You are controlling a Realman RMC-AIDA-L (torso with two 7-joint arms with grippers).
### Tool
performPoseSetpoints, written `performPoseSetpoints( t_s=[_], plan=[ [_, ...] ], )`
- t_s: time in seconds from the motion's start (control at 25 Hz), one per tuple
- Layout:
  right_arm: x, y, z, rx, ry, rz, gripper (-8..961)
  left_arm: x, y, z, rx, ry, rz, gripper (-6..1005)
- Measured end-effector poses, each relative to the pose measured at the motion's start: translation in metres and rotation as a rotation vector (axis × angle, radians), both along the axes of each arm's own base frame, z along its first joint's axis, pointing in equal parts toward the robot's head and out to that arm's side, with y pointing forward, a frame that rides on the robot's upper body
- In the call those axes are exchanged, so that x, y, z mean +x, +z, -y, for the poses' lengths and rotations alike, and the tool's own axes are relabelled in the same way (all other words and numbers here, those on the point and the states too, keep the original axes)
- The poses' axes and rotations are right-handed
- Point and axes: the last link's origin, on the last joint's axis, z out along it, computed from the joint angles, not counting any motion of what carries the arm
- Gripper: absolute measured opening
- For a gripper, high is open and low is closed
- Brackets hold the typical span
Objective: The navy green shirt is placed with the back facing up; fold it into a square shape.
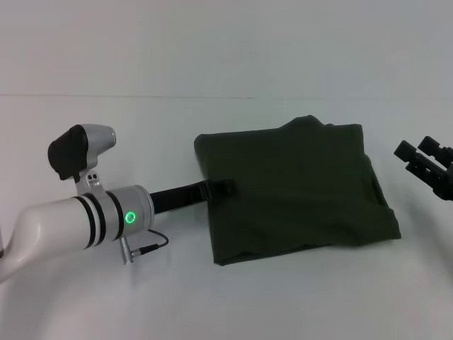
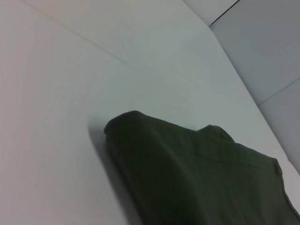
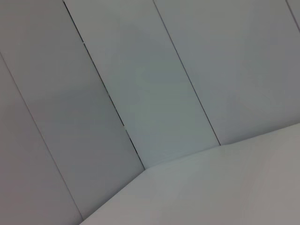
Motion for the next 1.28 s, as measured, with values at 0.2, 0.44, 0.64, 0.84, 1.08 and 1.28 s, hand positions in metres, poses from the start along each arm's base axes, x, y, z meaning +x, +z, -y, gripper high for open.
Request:
performPoseSetpoints(
  t_s=[0.2, 0.44, 0.64, 0.84, 1.08, 1.28],
  plan=[
    [-0.001, -0.001, -0.001, -0.003, 0.005, 0.000, 776, -0.001, 0.000, 0.000, 0.006, -0.017, -0.014, 405],
    [-0.005, -0.003, -0.002, -0.010, 0.017, -0.002, 776, -0.003, 0.000, -0.001, 0.018, -0.020, -0.034, 175],
    [-0.007, -0.004, -0.003, -0.015, 0.025, -0.009, 776, -0.005, 0.003, -0.006, 0.037, -0.023, -0.068, 119],
    [-0.008, -0.005, -0.003, -0.017, 0.030, -0.014, 776, -0.007, 0.014, -0.015, 0.079, -0.031, -0.104, 97],
    [-0.011, -0.006, -0.003, -0.021, 0.040, -0.022, 776, -0.011, 0.024, -0.020, 0.099, -0.038, -0.131, 88],
    [-0.013, -0.008, -0.004, -0.026, 0.046, -0.023, 776, -0.018, 0.029, -0.019, 0.112, -0.020, -0.132, 87]
  ],
)
